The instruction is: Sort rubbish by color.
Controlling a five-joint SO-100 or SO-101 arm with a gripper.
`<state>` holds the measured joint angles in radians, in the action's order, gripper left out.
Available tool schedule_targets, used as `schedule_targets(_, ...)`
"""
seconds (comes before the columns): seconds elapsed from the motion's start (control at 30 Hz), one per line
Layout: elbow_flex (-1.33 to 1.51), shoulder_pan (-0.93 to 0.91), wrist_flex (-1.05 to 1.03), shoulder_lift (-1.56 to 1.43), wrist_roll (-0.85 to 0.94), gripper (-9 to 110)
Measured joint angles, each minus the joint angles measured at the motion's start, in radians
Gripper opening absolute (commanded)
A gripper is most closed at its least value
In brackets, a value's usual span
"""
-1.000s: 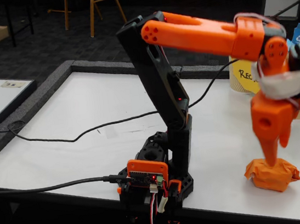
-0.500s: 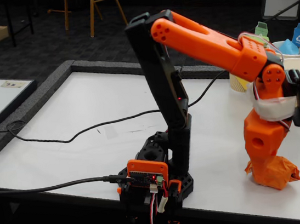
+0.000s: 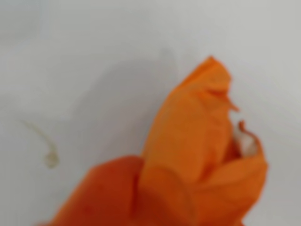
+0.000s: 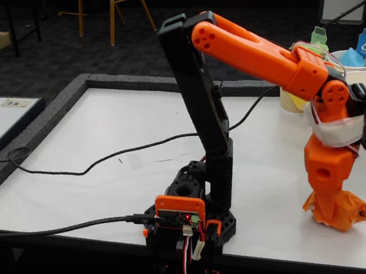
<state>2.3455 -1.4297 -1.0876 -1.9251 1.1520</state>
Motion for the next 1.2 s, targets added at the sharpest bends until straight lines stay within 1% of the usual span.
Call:
schedule_targets(0.13,-0.101,0.037,-0.055,0.0,0.0,0)
schedule_targets(0.3,-0.298,0.094,-0.133,0.002,0.0,0)
schedule_targets(0.53,-0.575,0.173,-0.212,0.002,-0.091,0)
schedule_targets(0.83,-0.793,0.313,-0.25,0.002,-0.307,0)
schedule_targets(1.07,-0.851,0.408,-0.239,0.002,-0.54,0)
schedule_targets(1.2,-0.853,0.46,-0.218,0.002,-0.629,0)
